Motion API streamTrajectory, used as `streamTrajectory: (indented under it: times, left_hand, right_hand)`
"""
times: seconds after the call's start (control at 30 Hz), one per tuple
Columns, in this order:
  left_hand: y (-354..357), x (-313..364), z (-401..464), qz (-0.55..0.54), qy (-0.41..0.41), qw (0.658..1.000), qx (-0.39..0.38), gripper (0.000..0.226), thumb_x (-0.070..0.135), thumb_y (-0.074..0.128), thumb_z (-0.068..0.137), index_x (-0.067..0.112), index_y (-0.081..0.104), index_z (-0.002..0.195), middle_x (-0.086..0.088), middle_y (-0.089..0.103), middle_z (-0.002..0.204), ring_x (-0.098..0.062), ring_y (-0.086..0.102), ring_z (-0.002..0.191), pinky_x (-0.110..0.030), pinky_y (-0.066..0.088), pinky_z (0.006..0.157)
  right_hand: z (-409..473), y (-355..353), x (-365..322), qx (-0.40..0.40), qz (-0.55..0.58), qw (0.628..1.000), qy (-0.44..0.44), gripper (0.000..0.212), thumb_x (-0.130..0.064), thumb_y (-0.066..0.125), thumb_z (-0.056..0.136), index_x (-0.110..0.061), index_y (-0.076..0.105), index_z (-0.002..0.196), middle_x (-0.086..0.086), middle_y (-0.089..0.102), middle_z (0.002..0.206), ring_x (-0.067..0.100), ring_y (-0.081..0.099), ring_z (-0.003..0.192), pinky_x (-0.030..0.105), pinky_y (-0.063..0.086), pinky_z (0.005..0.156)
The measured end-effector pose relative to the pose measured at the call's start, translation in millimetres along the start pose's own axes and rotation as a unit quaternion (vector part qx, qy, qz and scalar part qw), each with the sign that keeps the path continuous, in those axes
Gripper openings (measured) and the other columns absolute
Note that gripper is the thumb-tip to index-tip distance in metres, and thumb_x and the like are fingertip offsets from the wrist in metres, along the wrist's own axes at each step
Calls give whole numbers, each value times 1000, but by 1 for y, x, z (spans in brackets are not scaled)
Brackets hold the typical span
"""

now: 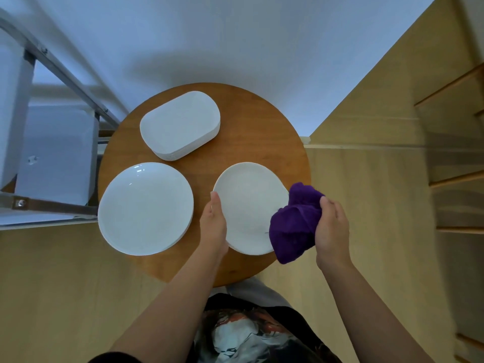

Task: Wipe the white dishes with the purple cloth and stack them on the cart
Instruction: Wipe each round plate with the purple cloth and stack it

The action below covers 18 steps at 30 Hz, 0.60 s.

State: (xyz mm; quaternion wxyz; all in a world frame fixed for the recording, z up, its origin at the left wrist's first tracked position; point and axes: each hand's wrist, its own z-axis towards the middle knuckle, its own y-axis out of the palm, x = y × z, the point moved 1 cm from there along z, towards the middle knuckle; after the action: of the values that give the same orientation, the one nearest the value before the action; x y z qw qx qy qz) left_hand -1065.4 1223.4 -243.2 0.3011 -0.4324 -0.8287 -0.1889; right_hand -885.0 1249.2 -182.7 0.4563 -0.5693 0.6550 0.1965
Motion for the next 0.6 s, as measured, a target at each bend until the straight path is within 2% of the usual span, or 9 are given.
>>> streamTrajectory:
  times: [0.07,0.17,0.27,0.33,0.37,0.4,0.47,0.6]
  left_hand:
    - [-5,12,-8,-29,5,1000,3,31,63,36,91,51,65,91,13,71,91,-20,65,97,-43,56,80]
    - [-11,35,-25,-71,18,997,-8,30,64,40,87,46,61,101,8,68,103,-21,62,102,-46,54,85]
    - [-15,60,-46,-87,45,995,-12,29,68,41,82,50,61,92,15,70,91,-18,64,97,-38,57,76]
    - [-20,74,-60,-93,66,993,-17,28,66,39,85,51,63,85,21,71,80,-13,66,87,-27,55,61]
    - [-23,79,-66,-101,71,992,-14,28,65,40,86,49,62,88,21,71,78,-12,66,85,-26,55,59]
    - [-27,84,-71,-114,72,991,-16,28,64,41,86,45,61,93,17,72,81,-13,67,86,-29,57,62]
    - [-35,93,-80,-133,64,989,-28,34,64,46,83,39,62,99,9,72,90,-18,66,95,-41,57,78]
    - [-48,112,-97,-77,62,994,-39,47,74,42,71,41,59,100,4,72,100,-22,65,99,-46,53,90]
  right_hand:
    - [-5,0,-10,10,41,999,-18,15,-33,46,95,-26,55,105,-6,62,98,5,62,81,12,47,51]
    - [-15,9,-24,-3,59,997,-42,20,-33,56,91,-30,48,109,-7,59,102,8,63,87,21,53,60]
    - [-28,24,-34,2,-77,989,-126,38,-31,64,85,-26,45,117,-3,52,114,15,54,104,36,52,86]
    - [-37,33,-39,30,-204,954,-215,49,-32,66,81,-13,49,123,5,51,115,20,48,106,39,46,92]
    - [-42,36,-42,46,-252,933,-253,55,-35,67,80,-9,50,125,10,52,116,24,47,107,40,43,92]
    - [-48,38,-45,62,-286,912,-287,59,-38,67,78,-7,51,125,15,52,117,29,47,108,44,41,93]
    - [-58,41,-48,76,-316,880,-346,61,-41,66,73,-6,55,122,23,49,123,39,45,112,52,38,94]
    - [-69,52,-49,29,-401,809,-429,58,-42,62,78,-8,56,125,30,41,137,47,37,128,57,32,102]
